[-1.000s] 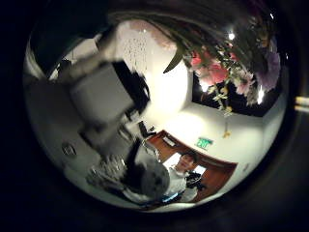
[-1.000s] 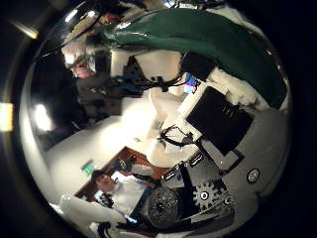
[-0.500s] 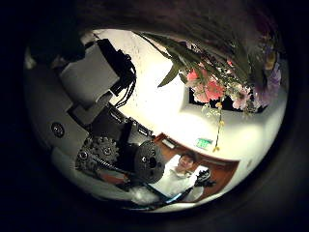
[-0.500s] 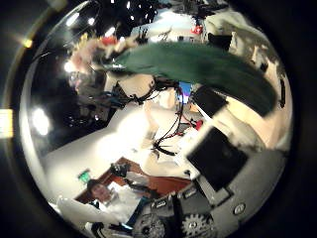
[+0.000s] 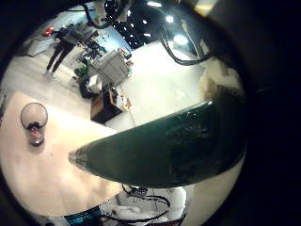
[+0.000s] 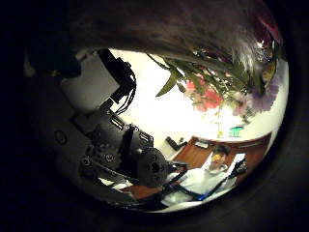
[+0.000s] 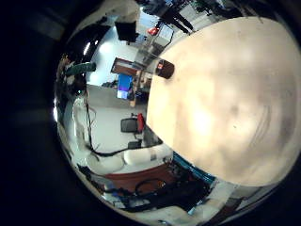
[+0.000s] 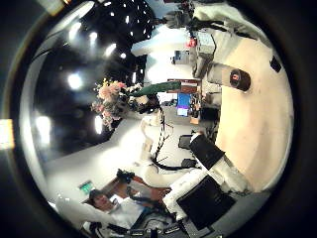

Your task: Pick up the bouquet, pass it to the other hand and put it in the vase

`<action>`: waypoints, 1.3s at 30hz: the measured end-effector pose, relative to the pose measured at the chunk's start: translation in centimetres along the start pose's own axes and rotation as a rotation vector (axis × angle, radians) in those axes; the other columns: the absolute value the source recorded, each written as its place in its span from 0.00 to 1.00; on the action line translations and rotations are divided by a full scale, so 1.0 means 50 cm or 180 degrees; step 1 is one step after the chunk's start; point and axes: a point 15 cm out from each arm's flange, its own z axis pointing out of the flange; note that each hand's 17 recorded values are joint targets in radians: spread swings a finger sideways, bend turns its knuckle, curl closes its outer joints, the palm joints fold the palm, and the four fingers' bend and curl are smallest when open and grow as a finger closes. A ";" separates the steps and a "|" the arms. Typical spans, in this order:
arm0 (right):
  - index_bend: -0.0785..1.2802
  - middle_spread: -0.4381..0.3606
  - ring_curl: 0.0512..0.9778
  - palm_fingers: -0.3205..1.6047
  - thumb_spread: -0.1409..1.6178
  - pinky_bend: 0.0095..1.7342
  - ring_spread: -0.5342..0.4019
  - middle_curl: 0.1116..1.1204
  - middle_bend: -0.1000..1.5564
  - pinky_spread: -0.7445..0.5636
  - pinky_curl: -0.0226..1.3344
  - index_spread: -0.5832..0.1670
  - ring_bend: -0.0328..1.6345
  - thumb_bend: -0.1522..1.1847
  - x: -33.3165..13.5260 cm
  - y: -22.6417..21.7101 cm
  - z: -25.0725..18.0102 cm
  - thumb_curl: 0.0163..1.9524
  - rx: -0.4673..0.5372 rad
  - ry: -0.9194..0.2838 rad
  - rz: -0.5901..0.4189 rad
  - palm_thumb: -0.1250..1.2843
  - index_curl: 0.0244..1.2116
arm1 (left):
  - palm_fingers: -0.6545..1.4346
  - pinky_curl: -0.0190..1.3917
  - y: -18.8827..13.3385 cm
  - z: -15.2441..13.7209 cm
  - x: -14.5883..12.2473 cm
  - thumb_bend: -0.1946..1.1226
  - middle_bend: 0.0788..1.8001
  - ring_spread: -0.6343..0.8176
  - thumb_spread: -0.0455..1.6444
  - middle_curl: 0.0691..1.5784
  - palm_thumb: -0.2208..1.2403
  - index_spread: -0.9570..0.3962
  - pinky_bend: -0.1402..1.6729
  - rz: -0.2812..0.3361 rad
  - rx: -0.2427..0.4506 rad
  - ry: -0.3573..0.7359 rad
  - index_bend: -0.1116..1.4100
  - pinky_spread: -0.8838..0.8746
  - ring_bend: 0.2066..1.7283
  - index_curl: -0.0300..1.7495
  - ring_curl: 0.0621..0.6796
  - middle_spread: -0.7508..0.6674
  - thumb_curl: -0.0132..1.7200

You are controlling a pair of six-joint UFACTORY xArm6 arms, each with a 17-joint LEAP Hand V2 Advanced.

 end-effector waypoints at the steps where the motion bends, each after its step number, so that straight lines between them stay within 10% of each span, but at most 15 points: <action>1: 0.38 0.54 0.34 0.20 0.68 0.37 0.59 0.31 0.41 0.85 0.44 0.32 0.51 0.10 0.002 -0.003 0.000 0.30 0.0013 0.0012 0.0003 0.66 0.40 | 0.72 0.69 -0.006 -0.009 -0.005 0.24 0.59 0.17 0.69 0.76 0.85 0.25 0.87 0.0026 0.0043 -0.0025 0.71 0.21 0.97 0.46 0.91 0.14 0.45; 15: 0.29 0.56 0.25 0.25 0.68 0.30 0.65 0.24 0.30 0.90 0.35 0.32 0.41 0.10 0.020 -0.017 -0.007 0.28 0.0100 0.0080 0.0022 0.68 0.34 | 0.70 0.72 -0.061 -0.082 -0.076 0.22 0.61 0.18 0.70 0.76 0.85 0.23 0.87 0.0183 0.0440 -0.0333 0.66 0.20 1.00 0.58 0.89 0.12 0.49; 39: 0.20 0.56 0.18 0.32 0.68 0.24 0.66 0.23 0.21 0.90 0.27 0.32 0.32 0.10 0.029 -0.015 -0.008 0.27 0.0144 0.0058 0.0054 0.69 0.31 | 0.71 0.75 -0.089 -0.038 -0.192 0.19 0.61 0.18 0.72 0.76 0.86 0.20 0.85 -0.0004 0.0444 -0.0320 0.56 0.19 0.99 0.71 0.86 0.11 0.52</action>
